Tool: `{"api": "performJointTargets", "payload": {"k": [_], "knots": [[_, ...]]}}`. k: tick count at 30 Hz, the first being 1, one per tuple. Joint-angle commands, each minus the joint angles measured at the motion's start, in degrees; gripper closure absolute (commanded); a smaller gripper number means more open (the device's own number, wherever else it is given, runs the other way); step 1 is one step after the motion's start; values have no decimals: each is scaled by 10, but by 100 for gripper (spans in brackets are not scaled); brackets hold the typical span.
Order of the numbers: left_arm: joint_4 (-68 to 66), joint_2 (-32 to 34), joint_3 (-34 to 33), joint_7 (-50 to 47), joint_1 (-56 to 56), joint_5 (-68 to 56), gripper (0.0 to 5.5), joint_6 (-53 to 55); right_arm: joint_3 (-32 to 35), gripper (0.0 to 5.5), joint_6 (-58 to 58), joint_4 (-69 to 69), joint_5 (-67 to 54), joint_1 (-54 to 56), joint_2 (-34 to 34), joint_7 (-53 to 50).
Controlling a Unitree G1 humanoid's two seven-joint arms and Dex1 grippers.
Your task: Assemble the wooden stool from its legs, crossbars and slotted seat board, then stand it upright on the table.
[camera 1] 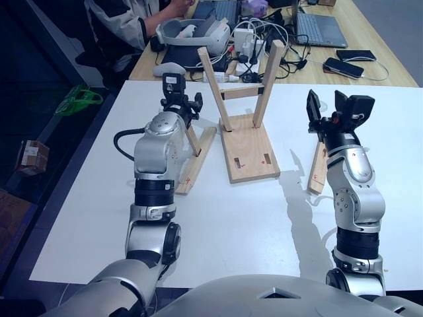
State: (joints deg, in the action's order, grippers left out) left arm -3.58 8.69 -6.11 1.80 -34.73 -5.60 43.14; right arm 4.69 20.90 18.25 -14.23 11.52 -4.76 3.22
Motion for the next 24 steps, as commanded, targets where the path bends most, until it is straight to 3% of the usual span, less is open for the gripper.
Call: {"api": "performJointTargets", "payload": {"k": [1,6,10,16,19,24], "knots": [[42,21,6,15,-30,-1,248,17,1,212,8,2,-4,1,3,1],[121,56,4,62,-17,-25,248,67,1,212,9,2,-4,0,3,3],[196,111,33,162,41,-78,248,122,0,212,12,4,-5,-4,2,5],[267,141,69,244,91,-146,248,161,2,212,16,4,-5,-3,0,9],[243,156,90,243,121,-128,248,144,3,212,19,3,-5,-2,-1,11],[121,150,67,183,133,-75,248,93,3,212,23,4,-5,-2,-1,11]]}}
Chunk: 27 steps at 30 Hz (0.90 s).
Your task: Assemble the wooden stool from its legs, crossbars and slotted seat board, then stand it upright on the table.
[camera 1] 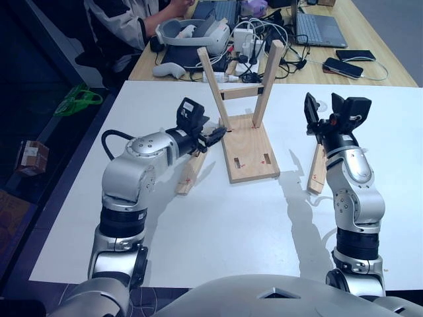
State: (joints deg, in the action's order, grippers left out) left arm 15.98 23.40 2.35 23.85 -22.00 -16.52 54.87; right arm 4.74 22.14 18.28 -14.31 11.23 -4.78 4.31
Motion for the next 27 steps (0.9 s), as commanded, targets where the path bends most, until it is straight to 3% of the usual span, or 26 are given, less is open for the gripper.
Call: {"api": "performJointTargets", "payload": {"k": [1,5,12,15,19,27], "knots": [[-104,3,-26,-59,-1,48,248,-30,3,212,11,3,-4,1,-1,1],[-150,-3,-67,-111,-26,67,248,-30,1,212,14,1,-4,4,-1,1],[-120,-37,-127,-113,-49,15,248,23,-1,212,18,-2,-3,5,-2,4],[-111,3,-100,-65,-23,4,248,46,-2,212,20,2,-1,1,0,0],[-110,70,-48,-12,7,10,191,78,-2,212,20,2,-1,0,3,-2],[-78,87,-9,4,51,4,191,126,-3,212,18,-3,3,0,2,-1]]}}
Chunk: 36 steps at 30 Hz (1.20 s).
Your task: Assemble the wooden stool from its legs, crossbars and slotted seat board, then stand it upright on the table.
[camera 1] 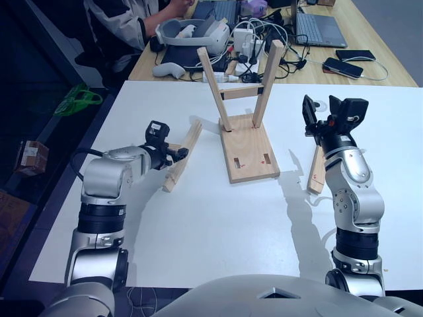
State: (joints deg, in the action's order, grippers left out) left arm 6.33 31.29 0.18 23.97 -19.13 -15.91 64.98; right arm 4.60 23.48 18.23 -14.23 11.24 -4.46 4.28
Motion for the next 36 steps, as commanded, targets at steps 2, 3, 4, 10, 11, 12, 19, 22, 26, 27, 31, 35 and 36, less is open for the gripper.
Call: {"api": "performJointTargets", "payload": {"k": [2,3,4,10,11,12,19,22,26,27,31,35,36], "knots": [[22,7,18,-1,37,1,191,32,-3,212,-2,-10,9,-2,-5,1],[21,5,20,-2,43,2,191,33,-4,212,-7,-16,13,-2,-8,3],[19,3,20,-4,49,3,191,31,-4,212,-13,-24,18,-1,-10,4],[-8,1,13,-11,70,13,258,-8,-3,212,-44,-60,31,18,-9,3],[-15,-1,12,-13,71,15,274,-20,-4,212,-47,-66,33,20,-8,2],[-24,-4,11,-16,69,19,285,-33,-4,212,-47,-73,34,27,-7,1],[-67,-38,18,-37,52,38,379,-99,5,212,-66,-116,39,75,2,-12],[-71,-45,25,-41,54,48,424,-118,8,212,-75,-136,40,91,0,-14],[-45,-75,25,-84,54,73,445,-140,10,212,-69,-155,44,112,-6,-14],[-39,-84,23,-99,51,81,446,-145,13,212,-65,-156,42,115,-7,-14],[-26,-88,8,-171,19,139,446,-219,31,212,-29,-153,16,132,0,-18],[-23,-62,17,-236,-42,227,446,-322,46,212,28,-153,-26,185,-1,-11],[-25,-60,15,-255,-56,248,446,-343,48,212,36,-150,-38,197,-2,-2]]}}
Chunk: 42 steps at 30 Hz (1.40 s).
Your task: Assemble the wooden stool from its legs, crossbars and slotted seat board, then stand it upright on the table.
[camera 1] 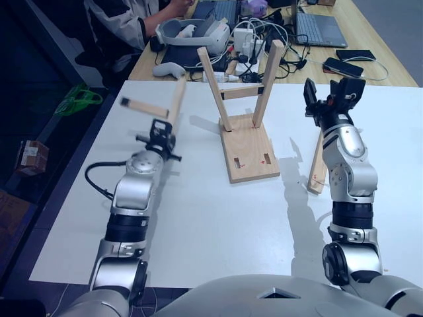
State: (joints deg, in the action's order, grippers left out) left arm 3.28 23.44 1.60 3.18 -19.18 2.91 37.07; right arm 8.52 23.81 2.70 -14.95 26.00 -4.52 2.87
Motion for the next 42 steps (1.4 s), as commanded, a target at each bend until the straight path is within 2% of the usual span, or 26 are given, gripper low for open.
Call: {"api": "performJointTargets", "payload": {"k": [1,4,8,12,17,23,28,39,42], "knots": [[3,21,-1,-66,-70,80,446,-84,14,212,40,9,-49,60,0,21],[-3,30,6,-111,-99,139,446,-148,40,212,73,31,-131,85,7,53],[3,57,72,-173,-122,274,446,-268,75,212,135,67,-257,114,21,58],[-23,60,128,-190,-124,356,446,-352,82,212,208,93,-368,120,23,56],[-25,41,159,-196,-116,414,446,-389,97,212,260,131,-528,111,32,41],[-22,30,169,-186,-101,452,446,-404,118,212,229,137,-650,118,35,-13],[-17,32,163,-179,-84,468,446,-410,124,212,187,116,-677,131,25,-48],[-24,28,156,-164,-83,473,446,-409,107,212,135,125,-673,124,18,-49],[-23,25,157,-161,-82,476,446,-408,98,165,127,129,-667,118,9,-42]]}}
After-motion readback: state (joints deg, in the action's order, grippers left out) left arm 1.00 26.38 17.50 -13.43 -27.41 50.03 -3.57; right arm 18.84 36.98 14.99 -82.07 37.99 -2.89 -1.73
